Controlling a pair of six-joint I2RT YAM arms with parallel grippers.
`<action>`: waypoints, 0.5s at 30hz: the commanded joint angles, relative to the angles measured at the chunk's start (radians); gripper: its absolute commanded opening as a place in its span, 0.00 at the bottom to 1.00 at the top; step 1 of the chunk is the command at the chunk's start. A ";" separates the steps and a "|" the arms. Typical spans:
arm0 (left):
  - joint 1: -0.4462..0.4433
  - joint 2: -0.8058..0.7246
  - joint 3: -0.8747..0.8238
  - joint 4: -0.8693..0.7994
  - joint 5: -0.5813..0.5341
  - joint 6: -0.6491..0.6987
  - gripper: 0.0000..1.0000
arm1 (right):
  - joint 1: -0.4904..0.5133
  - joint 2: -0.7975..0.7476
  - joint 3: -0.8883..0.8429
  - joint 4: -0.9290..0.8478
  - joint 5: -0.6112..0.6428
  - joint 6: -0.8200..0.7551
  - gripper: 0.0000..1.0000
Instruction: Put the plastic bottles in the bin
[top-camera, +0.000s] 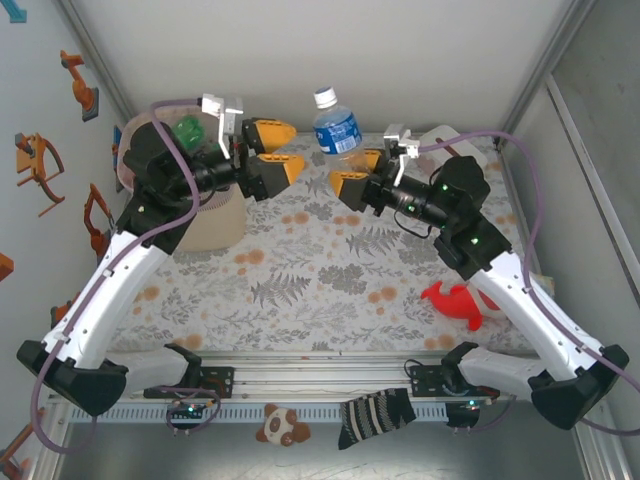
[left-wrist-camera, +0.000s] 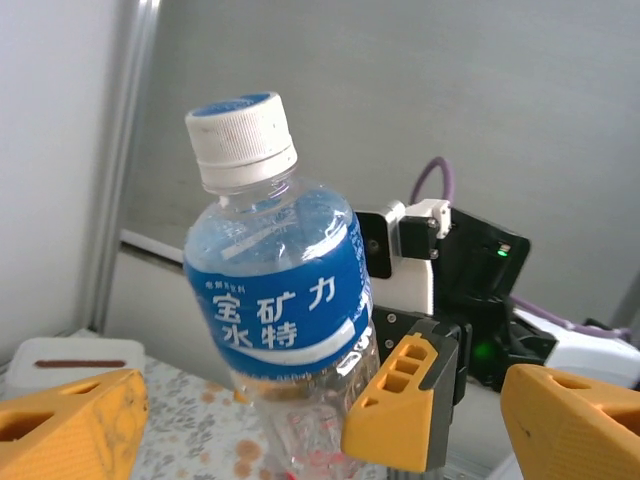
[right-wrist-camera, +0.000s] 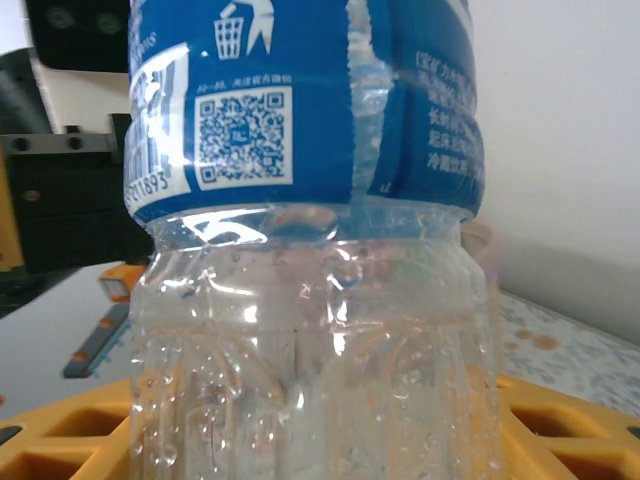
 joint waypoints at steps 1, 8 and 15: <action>-0.036 0.015 0.055 0.060 0.038 0.026 0.92 | 0.032 -0.018 0.043 0.117 -0.101 -0.015 0.53; -0.106 0.054 0.092 0.060 0.035 0.037 0.96 | 0.082 -0.020 0.057 0.119 -0.125 -0.054 0.53; -0.158 0.072 0.111 0.071 0.042 0.057 0.92 | 0.124 -0.015 0.066 0.121 -0.132 -0.062 0.52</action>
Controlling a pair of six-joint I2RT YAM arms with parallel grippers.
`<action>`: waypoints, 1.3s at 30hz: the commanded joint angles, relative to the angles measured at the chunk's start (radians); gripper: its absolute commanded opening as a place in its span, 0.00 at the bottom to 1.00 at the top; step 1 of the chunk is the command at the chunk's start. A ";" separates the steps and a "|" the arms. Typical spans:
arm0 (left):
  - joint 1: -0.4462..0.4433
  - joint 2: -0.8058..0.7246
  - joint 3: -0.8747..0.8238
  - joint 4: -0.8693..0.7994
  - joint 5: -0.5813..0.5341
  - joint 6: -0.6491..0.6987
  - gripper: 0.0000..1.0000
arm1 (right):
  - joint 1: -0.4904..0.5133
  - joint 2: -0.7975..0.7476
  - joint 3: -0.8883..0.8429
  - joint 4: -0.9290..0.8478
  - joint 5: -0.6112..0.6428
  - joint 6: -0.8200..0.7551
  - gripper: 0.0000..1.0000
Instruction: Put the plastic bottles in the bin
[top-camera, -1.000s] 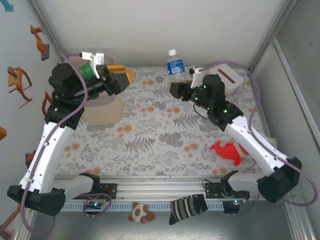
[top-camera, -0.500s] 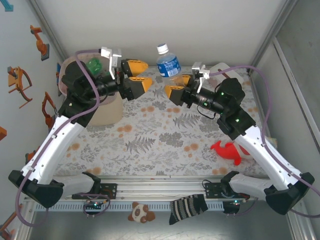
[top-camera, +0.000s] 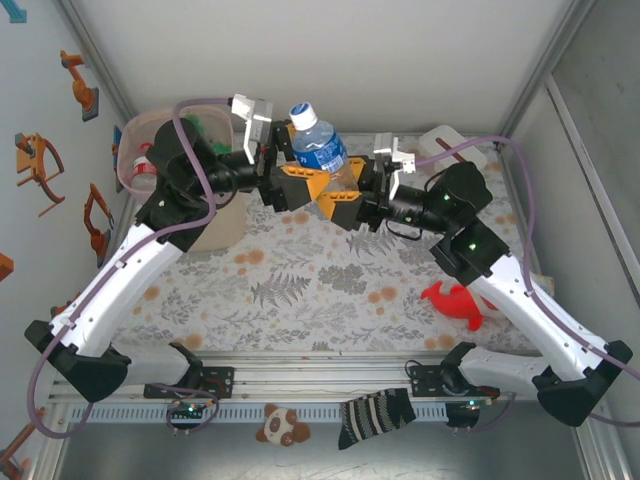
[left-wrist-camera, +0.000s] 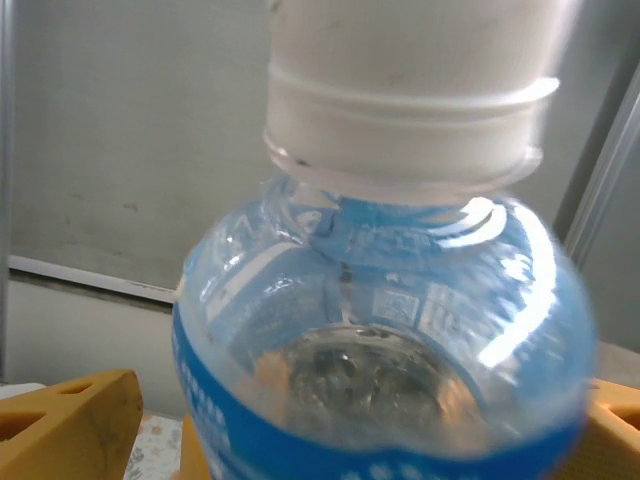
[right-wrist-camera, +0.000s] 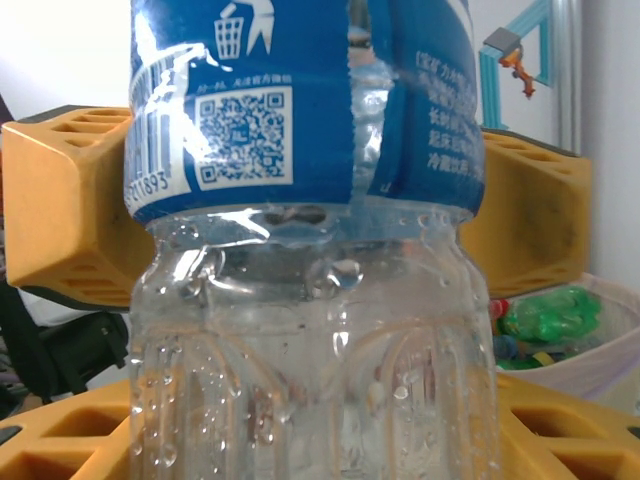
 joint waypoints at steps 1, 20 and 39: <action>-0.019 0.005 0.037 0.045 0.012 0.031 0.91 | 0.023 -0.012 0.042 0.038 -0.014 -0.033 0.52; -0.102 -0.009 -0.006 0.091 -0.151 0.054 0.77 | 0.065 -0.079 0.005 -0.041 0.199 -0.171 0.47; -0.113 -0.013 0.019 0.013 -0.176 0.101 0.56 | 0.074 -0.098 0.001 -0.086 0.209 -0.167 0.67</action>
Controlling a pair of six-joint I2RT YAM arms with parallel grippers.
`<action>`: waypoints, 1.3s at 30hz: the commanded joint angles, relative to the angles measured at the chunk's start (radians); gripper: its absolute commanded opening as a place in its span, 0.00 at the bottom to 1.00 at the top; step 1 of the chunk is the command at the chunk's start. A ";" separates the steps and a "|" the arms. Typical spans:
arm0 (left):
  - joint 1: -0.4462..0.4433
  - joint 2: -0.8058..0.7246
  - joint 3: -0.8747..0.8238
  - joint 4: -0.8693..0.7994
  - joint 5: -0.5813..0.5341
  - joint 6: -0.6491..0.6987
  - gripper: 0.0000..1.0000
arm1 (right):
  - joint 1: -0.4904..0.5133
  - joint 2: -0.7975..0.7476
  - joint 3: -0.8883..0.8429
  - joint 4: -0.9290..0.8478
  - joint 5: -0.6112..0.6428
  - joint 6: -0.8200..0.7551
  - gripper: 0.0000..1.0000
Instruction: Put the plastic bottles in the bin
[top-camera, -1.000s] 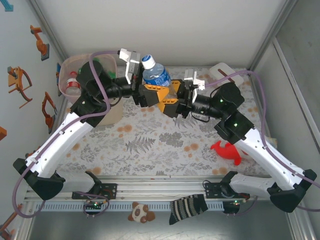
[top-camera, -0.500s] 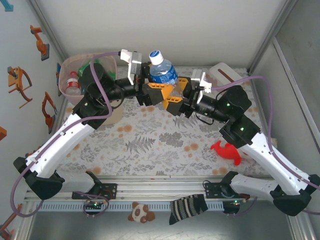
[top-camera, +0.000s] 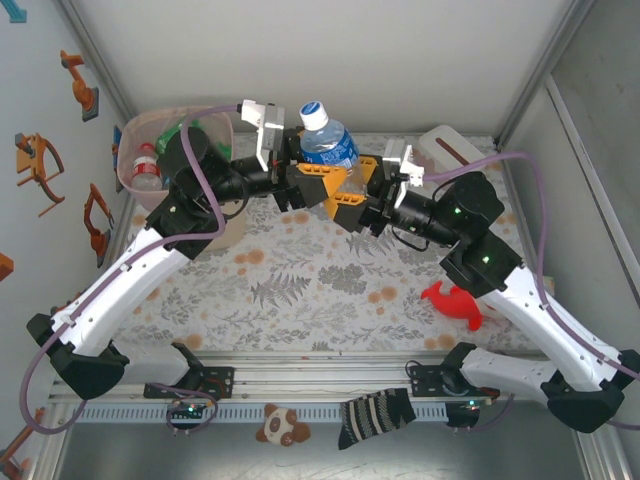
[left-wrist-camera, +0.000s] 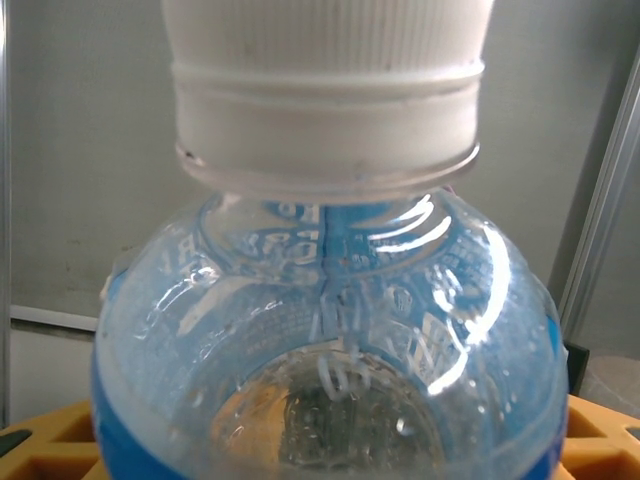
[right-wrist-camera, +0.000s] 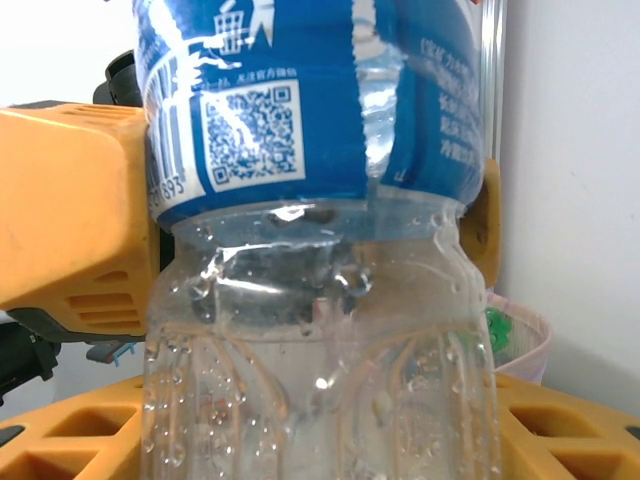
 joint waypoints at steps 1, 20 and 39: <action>-0.002 -0.019 0.021 -0.052 -0.045 0.051 0.56 | 0.012 -0.030 0.001 -0.005 0.005 -0.022 0.71; 0.274 -0.002 0.331 -0.826 -0.479 0.218 0.50 | 0.014 -0.119 -0.057 -0.145 0.122 -0.068 0.84; 0.769 0.272 0.538 -1.272 -0.396 0.154 0.49 | 0.014 -0.076 -0.037 -0.144 0.111 -0.056 0.84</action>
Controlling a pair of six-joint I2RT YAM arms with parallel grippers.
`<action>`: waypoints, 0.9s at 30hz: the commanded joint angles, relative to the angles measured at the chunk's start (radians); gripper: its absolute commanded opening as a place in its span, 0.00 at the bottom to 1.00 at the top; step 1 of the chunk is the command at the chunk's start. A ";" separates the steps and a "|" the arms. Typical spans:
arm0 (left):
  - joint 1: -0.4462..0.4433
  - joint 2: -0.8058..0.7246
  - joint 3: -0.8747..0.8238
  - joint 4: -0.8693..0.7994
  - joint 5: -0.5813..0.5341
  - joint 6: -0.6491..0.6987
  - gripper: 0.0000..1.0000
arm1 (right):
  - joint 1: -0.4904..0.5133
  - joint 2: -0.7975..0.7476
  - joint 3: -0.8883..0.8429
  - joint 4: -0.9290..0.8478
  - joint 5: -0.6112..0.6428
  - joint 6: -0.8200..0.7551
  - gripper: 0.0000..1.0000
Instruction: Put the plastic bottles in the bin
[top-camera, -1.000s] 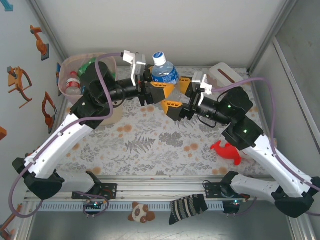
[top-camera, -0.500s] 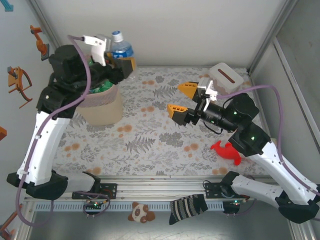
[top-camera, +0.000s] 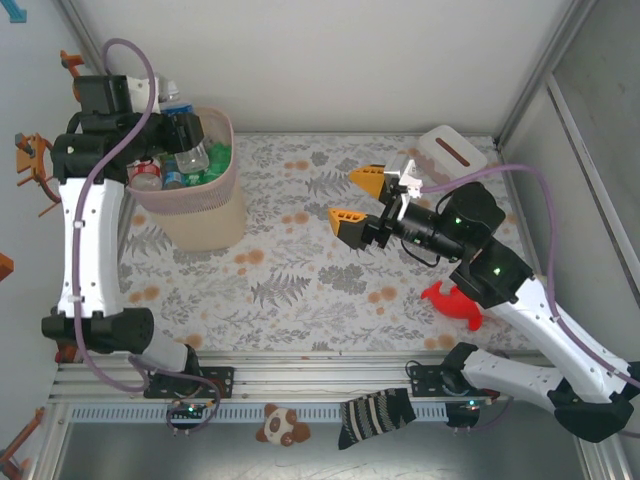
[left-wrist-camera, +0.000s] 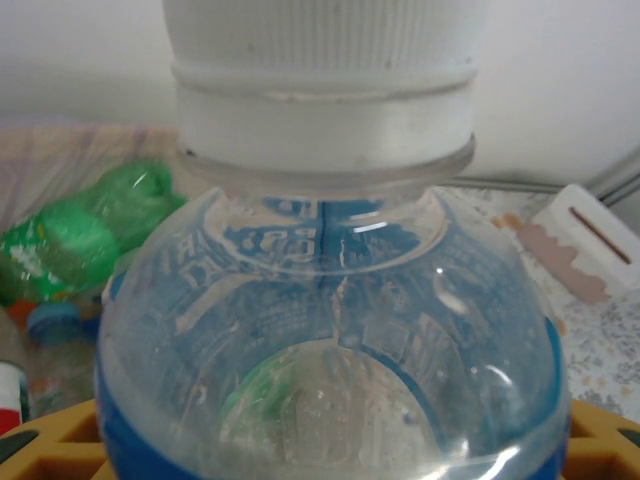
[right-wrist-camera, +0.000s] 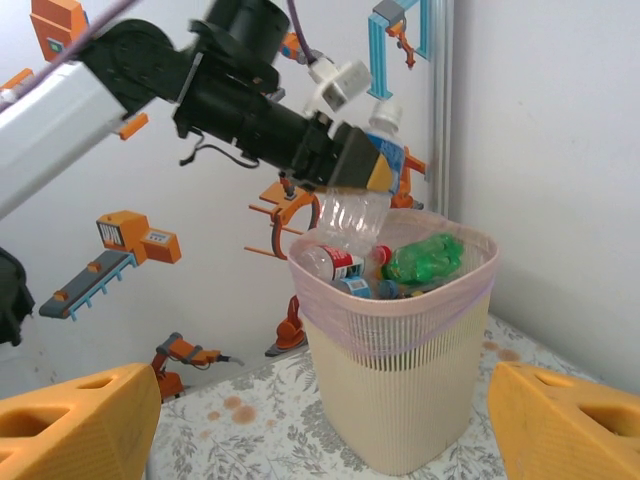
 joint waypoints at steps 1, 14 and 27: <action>0.026 0.030 0.009 -0.048 0.073 -0.023 0.49 | 0.006 -0.003 0.013 0.019 0.004 -0.005 0.84; 0.089 0.234 0.082 -0.222 0.000 -0.084 0.49 | 0.007 -0.004 0.004 0.019 0.008 0.002 0.84; 0.090 0.364 0.088 -0.338 -0.107 -0.019 0.60 | 0.006 0.016 0.010 0.022 -0.001 0.002 0.84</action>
